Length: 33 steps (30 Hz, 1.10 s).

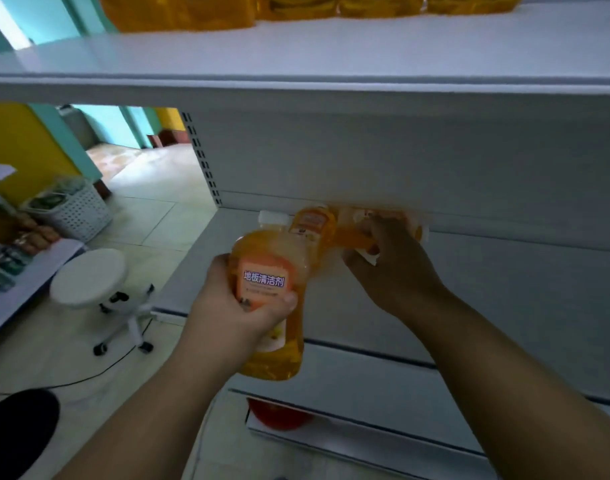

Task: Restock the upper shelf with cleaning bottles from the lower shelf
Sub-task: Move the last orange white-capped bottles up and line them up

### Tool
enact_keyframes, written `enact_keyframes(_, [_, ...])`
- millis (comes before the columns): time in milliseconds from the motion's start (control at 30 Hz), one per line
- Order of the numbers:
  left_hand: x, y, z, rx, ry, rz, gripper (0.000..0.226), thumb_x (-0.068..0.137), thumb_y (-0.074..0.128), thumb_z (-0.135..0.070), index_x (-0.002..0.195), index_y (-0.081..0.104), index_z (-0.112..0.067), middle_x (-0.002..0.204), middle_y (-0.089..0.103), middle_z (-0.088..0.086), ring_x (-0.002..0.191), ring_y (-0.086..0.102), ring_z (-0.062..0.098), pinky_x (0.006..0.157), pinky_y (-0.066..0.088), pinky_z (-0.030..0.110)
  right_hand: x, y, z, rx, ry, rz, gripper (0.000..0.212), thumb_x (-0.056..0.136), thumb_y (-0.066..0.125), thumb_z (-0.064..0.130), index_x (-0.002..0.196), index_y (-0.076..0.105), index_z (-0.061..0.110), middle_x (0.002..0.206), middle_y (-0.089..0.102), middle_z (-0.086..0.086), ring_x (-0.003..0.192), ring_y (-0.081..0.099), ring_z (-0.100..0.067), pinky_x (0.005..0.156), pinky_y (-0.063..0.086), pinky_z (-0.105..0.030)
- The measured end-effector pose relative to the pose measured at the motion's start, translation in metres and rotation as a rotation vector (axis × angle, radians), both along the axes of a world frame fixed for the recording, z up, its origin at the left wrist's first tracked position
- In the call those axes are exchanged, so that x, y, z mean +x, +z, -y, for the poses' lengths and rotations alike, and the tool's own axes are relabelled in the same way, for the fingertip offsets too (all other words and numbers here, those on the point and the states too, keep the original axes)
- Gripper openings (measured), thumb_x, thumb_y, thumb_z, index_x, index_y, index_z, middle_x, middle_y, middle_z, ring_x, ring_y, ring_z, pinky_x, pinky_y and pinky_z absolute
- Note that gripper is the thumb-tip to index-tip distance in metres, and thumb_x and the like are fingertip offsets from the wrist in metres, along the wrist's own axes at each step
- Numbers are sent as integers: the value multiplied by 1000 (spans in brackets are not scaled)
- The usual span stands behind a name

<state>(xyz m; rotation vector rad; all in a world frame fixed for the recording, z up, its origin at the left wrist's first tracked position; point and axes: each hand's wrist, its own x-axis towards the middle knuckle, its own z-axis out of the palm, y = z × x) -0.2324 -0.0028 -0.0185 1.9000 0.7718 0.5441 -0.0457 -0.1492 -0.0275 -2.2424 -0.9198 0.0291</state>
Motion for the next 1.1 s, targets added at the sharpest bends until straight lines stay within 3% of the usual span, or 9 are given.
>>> enact_keyframes(67, [-23, 13, -7, -23, -30, 108, 71, 37, 73, -82, 100, 48, -63, 94, 64, -32, 84, 66, -7, 64, 50, 24, -3, -9, -34, -91, 9, -52, 52, 91, 56, 50, 136, 46, 25, 131, 46, -2, 114, 52, -24, 85, 47, -35])
enact_keyframes(233, [-60, 33, -42, -124, -144, 330, 74, 39, 80, -83, 105, 59, -57, 101, 72, -8, 89, 72, 14, 65, 58, 26, -4, -32, -117, -338, -77, -46, 58, 91, 48, 58, 141, 39, 30, 147, 38, -12, 127, 41, -36, 101, 41, -46])
enact_keyframes(367, [-81, 34, -81, -145, -191, 346, 86, 41, 83, -79, 116, 59, -45, 104, 72, -1, 93, 72, 20, 70, 59, 35, -20, -42, -148, -386, -225, -114, 56, 94, 40, 60, 138, 45, 25, 154, 22, -16, 124, 44, -44, 100, 42, -46])
enact_keyframes(467, [-88, 27, -103, -125, -193, 306, 92, 37, 80, -82, 116, 58, -42, 101, 72, -4, 92, 72, 19, 71, 58, 36, -39, -43, -147, -340, -266, -93, 51, 93, 51, 53, 131, 47, 20, 147, 32, -16, 118, 48, -40, 97, 45, -45])
enact_keyframes(633, [-87, 20, -115, -156, -273, 285, 78, 35, 79, -84, 106, 58, -57, 98, 72, -9, 90, 72, 14, 64, 58, 27, -51, -34, -134, -419, -337, -320, 116, 70, 78, 56, 155, 8, 20, 148, 32, -21, 126, 44, -42, 100, 46, -47])
enact_keyframes(733, [-86, 15, -115, -182, -319, 296, 75, 37, 82, -80, 104, 58, -56, 98, 71, -8, 90, 72, 17, 67, 58, 32, -47, -28, -132, -402, -293, -440, 135, 65, 83, 51, 155, -16, 28, 150, 39, -17, 130, 44, -39, 102, 45, -48])
enact_keyframes(867, [-85, 11, -112, -134, -313, 222, 64, 43, 79, -73, 100, 51, -65, 97, 69, -20, 87, 70, 3, 59, 56, 21, -64, -35, -116, -98, -333, -489, 134, 59, 89, 49, 153, -5, 39, 143, 48, -7, 124, 51, -32, 97, 48, -46])
enact_keyframes(1000, [-72, 2, -101, -125, -233, 167, 74, 43, 74, -75, 108, 47, -54, 101, 66, -14, 90, 68, 12, 72, 55, 33, -95, -24, -65, 384, -329, -579, 112, 43, 90, 52, 136, 28, 44, 112, 56, 18, 104, 60, -15, 69, 49, -27])
enact_keyframes(1100, [-57, -4, -76, -121, -207, 126, 79, 45, 73, -83, 111, 44, -50, 105, 62, -14, 93, 63, 12, 73, 52, 37, -117, -5, -14, 685, -243, -664, 110, 42, 94, 39, 134, 35, 48, 118, 60, 11, 99, 67, -16, 72, 56, -30])
